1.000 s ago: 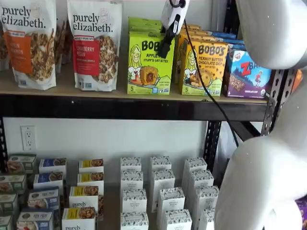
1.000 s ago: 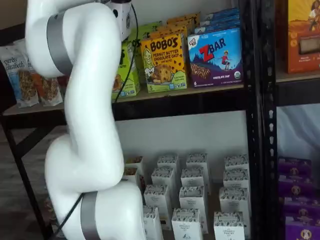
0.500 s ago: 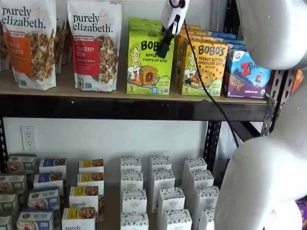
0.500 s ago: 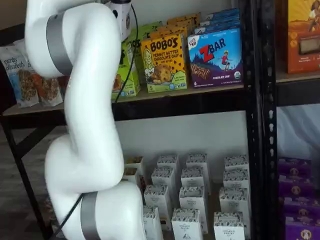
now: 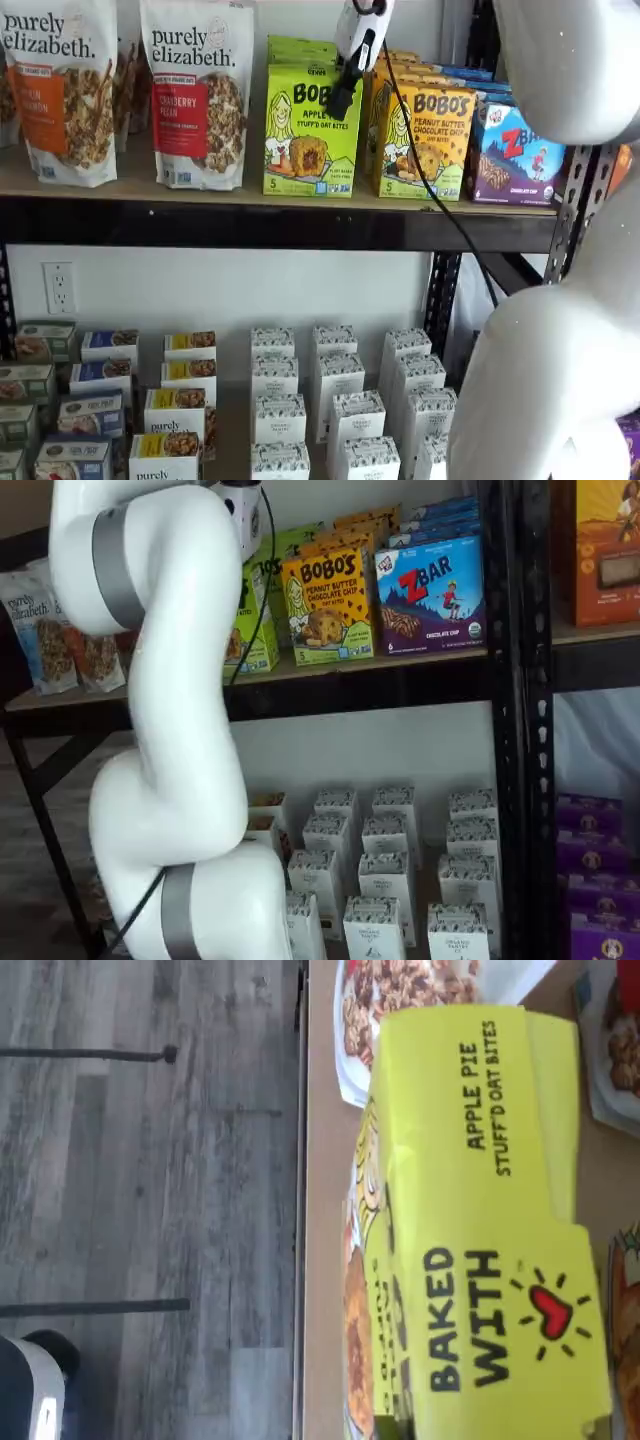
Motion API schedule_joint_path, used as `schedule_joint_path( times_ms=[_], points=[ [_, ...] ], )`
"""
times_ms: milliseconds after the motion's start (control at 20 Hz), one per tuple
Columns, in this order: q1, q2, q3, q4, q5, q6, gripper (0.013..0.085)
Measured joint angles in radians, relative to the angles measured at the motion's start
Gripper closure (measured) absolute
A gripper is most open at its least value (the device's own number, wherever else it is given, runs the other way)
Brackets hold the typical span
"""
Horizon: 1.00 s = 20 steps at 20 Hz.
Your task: Pick the green box on the top shelf, the fourth from the left
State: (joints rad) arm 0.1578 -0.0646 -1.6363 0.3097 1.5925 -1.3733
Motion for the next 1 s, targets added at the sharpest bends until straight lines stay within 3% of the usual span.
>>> schedule_joint_path(
  times_ms=[750, 1000],
  points=[
    [-0.004, -0.009, -0.041, 0.019, 0.093, 0.013, 0.0770],
    [0.001, -0.057, -0.011, -0.002, 0.114, 0.021, 0.0770]
  ],
)
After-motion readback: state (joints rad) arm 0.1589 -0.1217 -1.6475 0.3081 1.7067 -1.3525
